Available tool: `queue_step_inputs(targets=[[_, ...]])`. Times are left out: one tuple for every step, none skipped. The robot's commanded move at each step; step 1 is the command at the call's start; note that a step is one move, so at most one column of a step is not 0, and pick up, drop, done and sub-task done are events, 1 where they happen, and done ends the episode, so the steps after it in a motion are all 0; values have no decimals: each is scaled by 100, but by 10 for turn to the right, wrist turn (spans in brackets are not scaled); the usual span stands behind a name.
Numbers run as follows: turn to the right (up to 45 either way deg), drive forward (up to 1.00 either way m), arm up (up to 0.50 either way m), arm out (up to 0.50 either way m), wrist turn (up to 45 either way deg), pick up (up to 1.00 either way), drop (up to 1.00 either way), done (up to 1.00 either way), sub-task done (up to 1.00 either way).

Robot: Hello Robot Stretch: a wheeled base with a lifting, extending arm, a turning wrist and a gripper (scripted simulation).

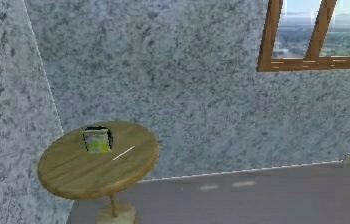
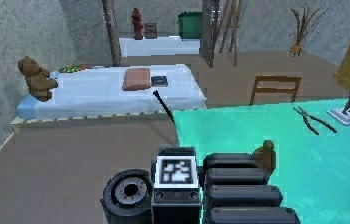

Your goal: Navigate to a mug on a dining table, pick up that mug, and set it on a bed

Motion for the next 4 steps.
queue_step_inputs(targets=[[450,0,0,0,0,0,0,0,0],[270,0,0,0,0,0,0,0,0],[0,100,0,0,0,0,0,0,0],[0,80,0,0,0,0,0,0,0]])
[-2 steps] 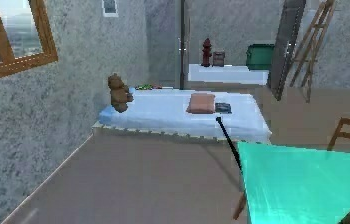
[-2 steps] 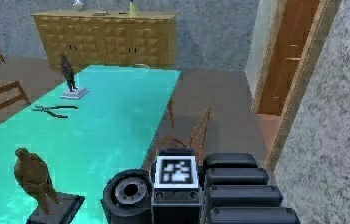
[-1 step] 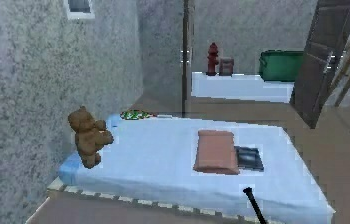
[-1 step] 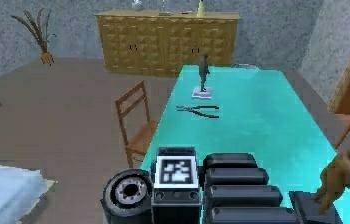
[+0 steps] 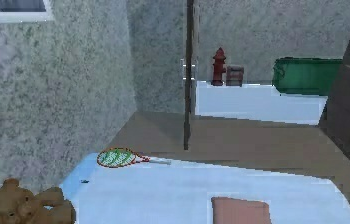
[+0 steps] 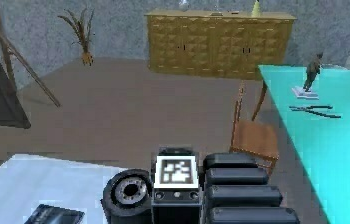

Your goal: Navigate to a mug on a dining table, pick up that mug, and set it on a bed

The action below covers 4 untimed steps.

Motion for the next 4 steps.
queue_step_inputs(targets=[[150,0,0,0,0,0,0,0,0],[30,0,0,0,0,0,0,0,0],[-60,0,0,0,0,0,0,0,0],[-30,0,0,0,0,0,0,0,0]])
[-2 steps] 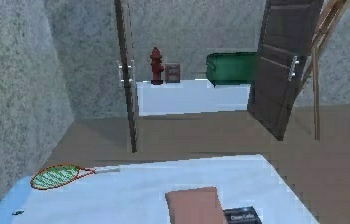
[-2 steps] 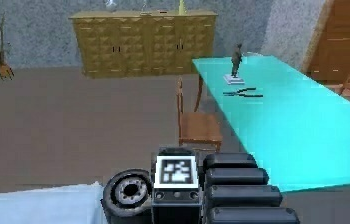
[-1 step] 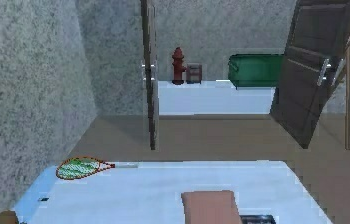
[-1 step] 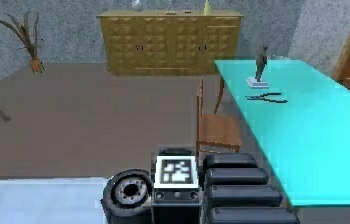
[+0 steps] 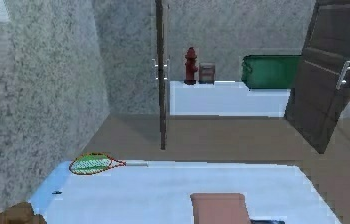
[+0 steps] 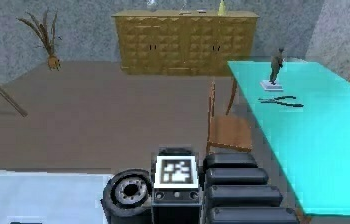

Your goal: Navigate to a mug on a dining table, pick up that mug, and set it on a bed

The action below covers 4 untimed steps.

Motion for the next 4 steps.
queue_step_inputs(targets=[[90,0,0,0,0,0,0,0,0],[450,0,0,0,0,0,0,0,0],[240,0,0,0,0,0,0,0,0],[0,20,0,0,0,0,0,0,0]])
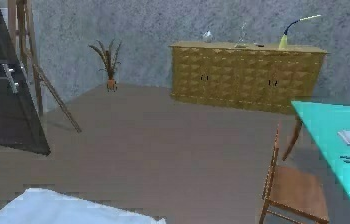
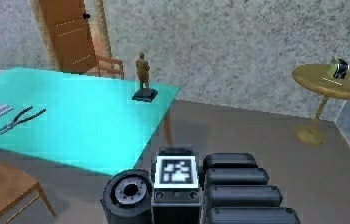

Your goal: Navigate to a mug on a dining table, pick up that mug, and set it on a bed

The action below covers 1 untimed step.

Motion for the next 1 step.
queue_step_inputs(targets=[[-450,0,0,0,0,0,0,0,0]])
